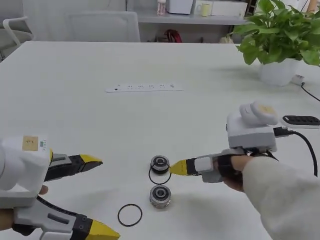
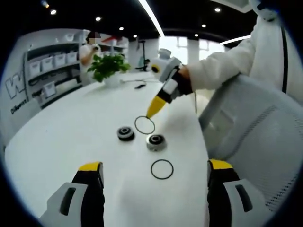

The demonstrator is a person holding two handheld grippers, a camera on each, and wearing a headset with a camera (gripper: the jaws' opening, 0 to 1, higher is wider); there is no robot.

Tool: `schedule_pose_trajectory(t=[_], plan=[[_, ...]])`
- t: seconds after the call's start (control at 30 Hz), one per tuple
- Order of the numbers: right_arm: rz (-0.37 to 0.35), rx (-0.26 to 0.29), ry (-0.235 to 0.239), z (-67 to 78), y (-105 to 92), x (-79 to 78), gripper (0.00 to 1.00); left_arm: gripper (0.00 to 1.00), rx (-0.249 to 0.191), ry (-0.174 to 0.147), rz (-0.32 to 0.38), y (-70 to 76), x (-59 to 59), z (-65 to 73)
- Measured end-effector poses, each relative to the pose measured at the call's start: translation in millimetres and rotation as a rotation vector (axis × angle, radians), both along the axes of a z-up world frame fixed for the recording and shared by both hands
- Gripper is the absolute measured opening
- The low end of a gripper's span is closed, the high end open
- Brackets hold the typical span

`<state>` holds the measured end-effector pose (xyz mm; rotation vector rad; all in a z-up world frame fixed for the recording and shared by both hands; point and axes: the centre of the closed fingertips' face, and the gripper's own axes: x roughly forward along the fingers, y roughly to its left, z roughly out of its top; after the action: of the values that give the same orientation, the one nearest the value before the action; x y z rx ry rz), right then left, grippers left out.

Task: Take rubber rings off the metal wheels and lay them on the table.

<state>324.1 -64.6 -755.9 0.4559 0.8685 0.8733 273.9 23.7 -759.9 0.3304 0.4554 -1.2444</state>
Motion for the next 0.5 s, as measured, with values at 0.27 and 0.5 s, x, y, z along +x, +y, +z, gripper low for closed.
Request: schedule_pose_trajectory(t=[0.27, 0.5], plan=[[0.041, 0.011, -0.016, 6.5, 14.9, -7.4, 0.00, 0.92, 0.003, 0.002, -0.001, 0.1, -1.0, -0.4], [0.072, 0.002, -0.017, 6.0, 24.7, -14.7, 0.00, 0.92, 0.008, 0.008, -0.005, 0.5, -2.3, -2.7]])
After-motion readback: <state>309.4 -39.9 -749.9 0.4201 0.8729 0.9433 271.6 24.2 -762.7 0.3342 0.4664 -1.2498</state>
